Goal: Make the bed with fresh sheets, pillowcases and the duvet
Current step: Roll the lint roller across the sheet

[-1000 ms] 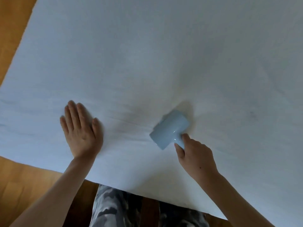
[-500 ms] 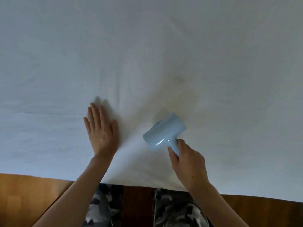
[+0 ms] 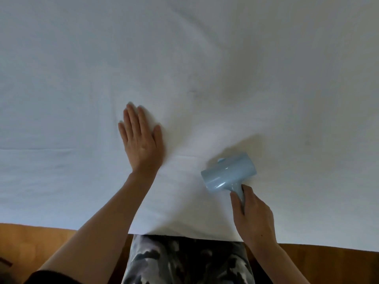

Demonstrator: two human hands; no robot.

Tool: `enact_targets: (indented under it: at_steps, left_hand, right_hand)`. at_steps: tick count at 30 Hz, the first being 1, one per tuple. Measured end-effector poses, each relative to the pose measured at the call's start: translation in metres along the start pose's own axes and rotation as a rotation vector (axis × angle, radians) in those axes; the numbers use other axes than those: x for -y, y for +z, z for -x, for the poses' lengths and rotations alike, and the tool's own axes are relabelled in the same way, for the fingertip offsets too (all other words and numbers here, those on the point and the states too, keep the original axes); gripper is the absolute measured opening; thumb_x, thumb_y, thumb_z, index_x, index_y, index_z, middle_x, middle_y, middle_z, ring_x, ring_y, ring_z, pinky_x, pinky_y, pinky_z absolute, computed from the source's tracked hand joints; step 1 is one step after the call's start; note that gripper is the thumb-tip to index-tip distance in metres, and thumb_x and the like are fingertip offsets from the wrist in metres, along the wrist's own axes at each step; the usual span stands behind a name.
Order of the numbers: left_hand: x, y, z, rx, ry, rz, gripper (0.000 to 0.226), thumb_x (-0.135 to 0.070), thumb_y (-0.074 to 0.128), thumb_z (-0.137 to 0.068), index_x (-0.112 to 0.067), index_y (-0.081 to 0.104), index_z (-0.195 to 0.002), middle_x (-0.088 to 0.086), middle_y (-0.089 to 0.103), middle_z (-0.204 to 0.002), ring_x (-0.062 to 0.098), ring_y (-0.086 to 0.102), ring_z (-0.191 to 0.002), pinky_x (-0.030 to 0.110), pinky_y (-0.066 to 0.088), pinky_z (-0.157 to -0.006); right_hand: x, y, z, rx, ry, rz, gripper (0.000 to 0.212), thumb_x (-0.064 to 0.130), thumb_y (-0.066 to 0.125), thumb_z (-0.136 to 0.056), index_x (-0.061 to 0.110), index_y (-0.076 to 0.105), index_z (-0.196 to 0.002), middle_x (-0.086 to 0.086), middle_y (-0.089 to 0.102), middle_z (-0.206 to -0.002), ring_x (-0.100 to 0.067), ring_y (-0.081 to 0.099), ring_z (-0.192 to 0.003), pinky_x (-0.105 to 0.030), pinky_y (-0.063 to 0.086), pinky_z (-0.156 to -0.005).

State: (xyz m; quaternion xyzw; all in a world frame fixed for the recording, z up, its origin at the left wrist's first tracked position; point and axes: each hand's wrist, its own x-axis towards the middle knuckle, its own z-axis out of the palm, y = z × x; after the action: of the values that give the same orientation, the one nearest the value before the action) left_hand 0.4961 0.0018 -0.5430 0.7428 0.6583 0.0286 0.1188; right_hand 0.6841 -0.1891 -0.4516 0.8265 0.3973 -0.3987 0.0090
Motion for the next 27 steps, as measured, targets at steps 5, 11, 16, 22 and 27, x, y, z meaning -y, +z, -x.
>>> enact_targets:
  at_steps: [5, 11, 16, 22, 27]
  left_hand:
    - [0.018, -0.003, 0.001, -0.005, 0.116, -0.056, 0.058, -0.031, 0.03, -0.102, 0.002, 0.023, -0.149, 0.021, 0.02, -0.156, 0.032, 0.017, -0.146, 0.045, 0.01, -0.12]
    - [0.02, -0.003, -0.001, -0.012, 0.094, -0.003, 0.055, -0.025, 0.03, -0.101, 0.004, 0.025, -0.148, 0.02, 0.022, -0.156, 0.03, 0.017, -0.146, 0.046, 0.014, -0.12]
    - [0.021, -0.004, -0.002, -0.001, 0.09, 0.007, 0.054, -0.025, 0.026, -0.102, 0.005, 0.027, -0.146, 0.021, 0.024, -0.155, 0.032, 0.019, -0.145, 0.047, 0.016, -0.119]
    - [0.02, -0.002, -0.003, 0.0, 0.094, -0.008, 0.054, -0.025, 0.025, -0.101, 0.004, 0.027, -0.147, 0.021, 0.024, -0.155, 0.031, 0.018, -0.146, 0.046, 0.016, -0.119]
    - [0.02, 0.005, -0.001, -0.048, 0.098, -0.015, 0.052, -0.023, 0.028, -0.101, 0.005, 0.029, -0.146, 0.022, 0.026, -0.154, 0.031, 0.02, -0.145, 0.045, 0.014, -0.119]
  right_hand:
    - [0.044, -0.005, -0.034, -0.067, 0.0, 0.064, 0.027, 0.036, 0.041, -0.098, 0.012, 0.053, -0.099, 0.012, 0.041, -0.059, -0.016, 0.049, -0.049, -0.024, 0.027, -0.046]
    - [0.146, -0.039, -0.127, -0.177, -0.115, 0.119, 0.035, 0.037, 0.032, -0.102, 0.009, 0.05, -0.114, -0.011, 0.066, -0.093, -0.034, 0.063, -0.088, -0.031, 0.032, -0.064]
    - [0.235, -0.067, -0.205, -0.229, -0.149, 0.132, 0.036, 0.036, 0.031, -0.102, 0.009, 0.049, -0.118, -0.011, 0.064, -0.109, -0.031, 0.062, -0.102, -0.034, 0.045, -0.079]
    - [0.259, -0.082, -0.226, -0.244, -0.151, 0.169, 0.038, 0.034, 0.03, -0.103, 0.007, 0.049, -0.122, -0.011, 0.061, -0.118, -0.029, 0.059, -0.111, -0.032, 0.045, -0.086]
    - [0.206, -0.061, -0.186, -0.189, -0.166, 0.114, 0.036, 0.036, 0.031, -0.102, 0.009, 0.048, -0.12, -0.014, 0.064, -0.105, -0.034, 0.061, -0.098, -0.031, 0.034, -0.069]
